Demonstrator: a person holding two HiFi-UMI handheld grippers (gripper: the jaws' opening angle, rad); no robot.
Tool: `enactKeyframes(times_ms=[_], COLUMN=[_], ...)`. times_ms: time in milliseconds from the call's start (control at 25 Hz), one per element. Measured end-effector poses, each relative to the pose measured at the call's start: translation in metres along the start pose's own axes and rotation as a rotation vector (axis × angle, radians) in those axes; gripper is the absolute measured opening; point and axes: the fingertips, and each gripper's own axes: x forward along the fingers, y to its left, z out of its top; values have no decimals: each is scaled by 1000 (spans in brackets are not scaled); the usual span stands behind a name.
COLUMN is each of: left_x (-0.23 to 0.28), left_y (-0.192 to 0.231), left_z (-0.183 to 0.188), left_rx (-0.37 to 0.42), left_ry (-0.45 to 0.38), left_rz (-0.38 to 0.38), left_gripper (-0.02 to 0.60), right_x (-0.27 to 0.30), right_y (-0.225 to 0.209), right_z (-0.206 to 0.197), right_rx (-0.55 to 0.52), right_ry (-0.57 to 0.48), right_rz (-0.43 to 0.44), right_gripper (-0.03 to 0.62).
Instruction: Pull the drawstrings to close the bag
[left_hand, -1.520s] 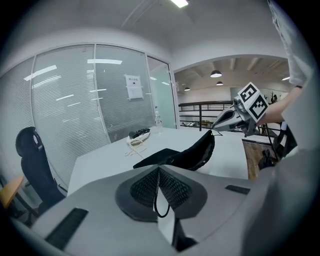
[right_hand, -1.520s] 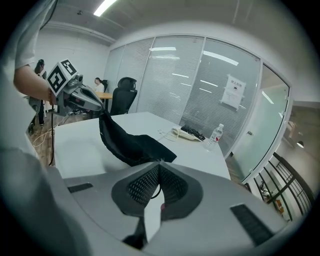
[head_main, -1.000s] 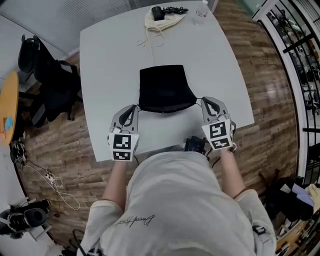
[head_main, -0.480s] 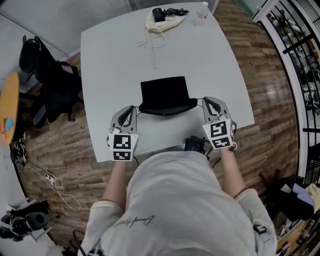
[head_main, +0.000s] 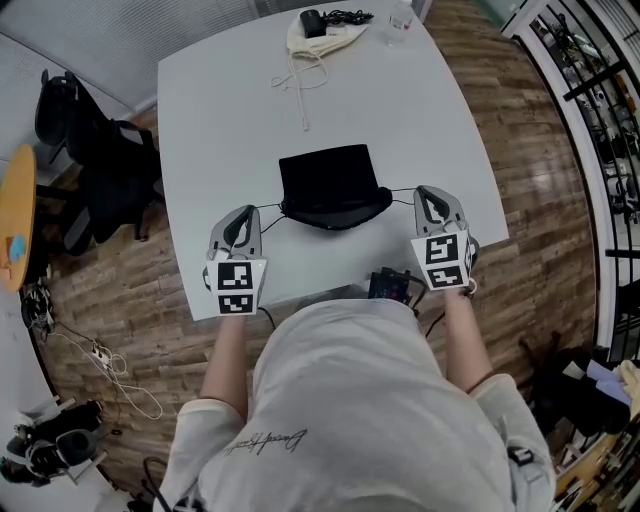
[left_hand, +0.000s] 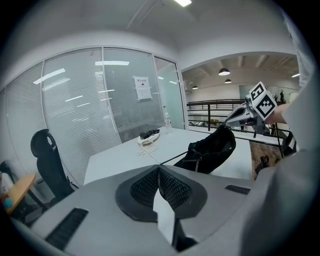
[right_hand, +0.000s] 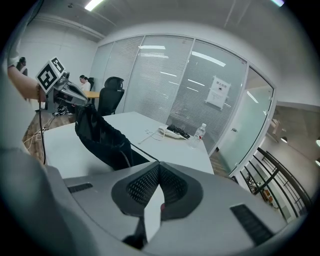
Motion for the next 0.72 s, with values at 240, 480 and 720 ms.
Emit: enactKeyframes(times_ms=[240,480,720], left_x=[-3,-6,-7], left_y=[11,20,30], left_z=[-4,-6,-8], left_rx=[10,33,34], left_ry=[11,19,25], left_rz=[27,55,71], left_gripper=[12,12,12], right_x=[-2,-5,-7], right_y=[-11,-19,-30], right_z=[-6,-12,-13], right_rx=[13,16,30], right_ry=[19,41,51], right_rz=[-39,-75,-102], right_gripper=[23,21,22])
